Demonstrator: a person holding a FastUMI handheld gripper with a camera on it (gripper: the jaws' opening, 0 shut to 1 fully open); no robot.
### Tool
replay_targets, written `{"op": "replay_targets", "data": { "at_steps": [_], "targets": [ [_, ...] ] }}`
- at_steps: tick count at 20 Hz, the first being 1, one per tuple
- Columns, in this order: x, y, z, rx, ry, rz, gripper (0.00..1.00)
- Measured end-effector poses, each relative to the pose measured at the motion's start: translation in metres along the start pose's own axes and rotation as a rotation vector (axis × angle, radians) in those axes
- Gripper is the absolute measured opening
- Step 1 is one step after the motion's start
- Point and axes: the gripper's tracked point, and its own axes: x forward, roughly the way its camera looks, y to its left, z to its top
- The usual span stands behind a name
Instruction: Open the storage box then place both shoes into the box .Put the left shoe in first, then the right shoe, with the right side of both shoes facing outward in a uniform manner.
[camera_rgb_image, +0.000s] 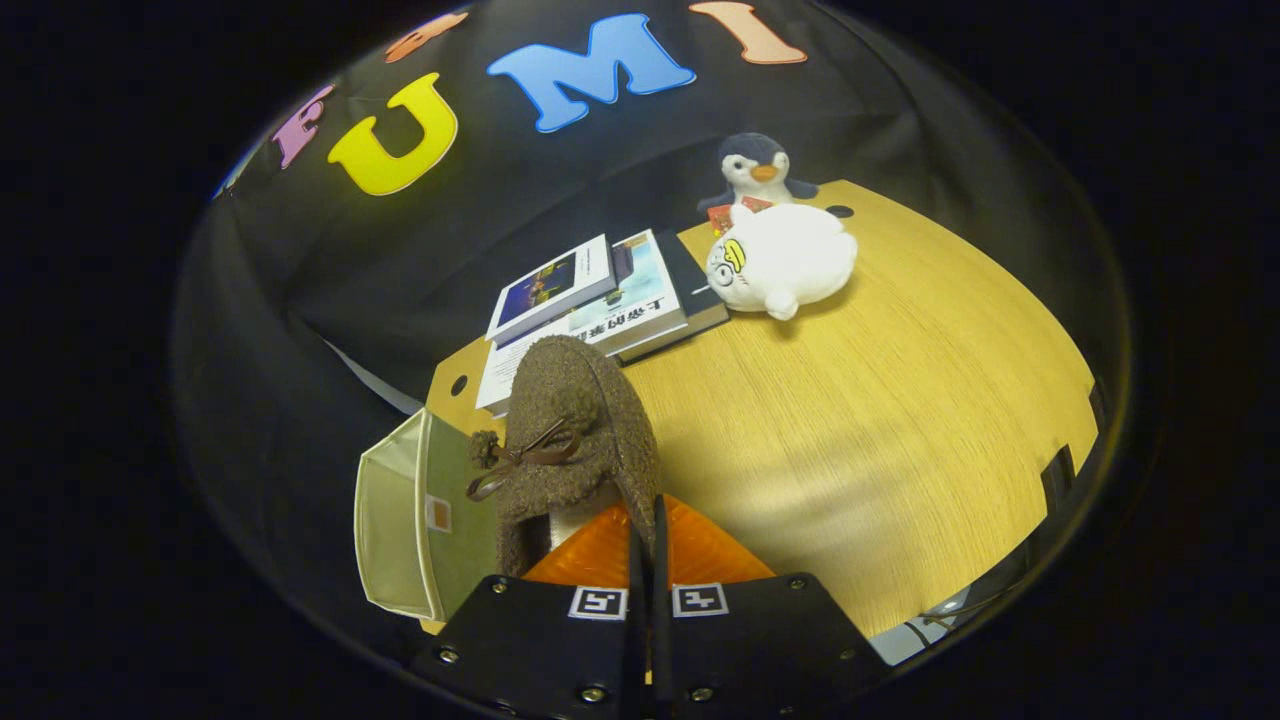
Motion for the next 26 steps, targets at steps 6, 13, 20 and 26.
{"op": "replay_targets", "data": {
  "at_steps": [6, 13, 20, 26],
  "targets": [
    [0.001, 0.057, -0.003, -0.020, -0.007, 0.054, 0.02],
    [0.004, 0.123, -0.013, -0.031, -0.001, 0.128, 0.02],
    [0.014, 0.184, -0.031, -0.030, 0.015, 0.207, 0.02],
    [0.034, 0.208, -0.054, -0.043, 0.046, 0.201, 0.02]
  ]
}}
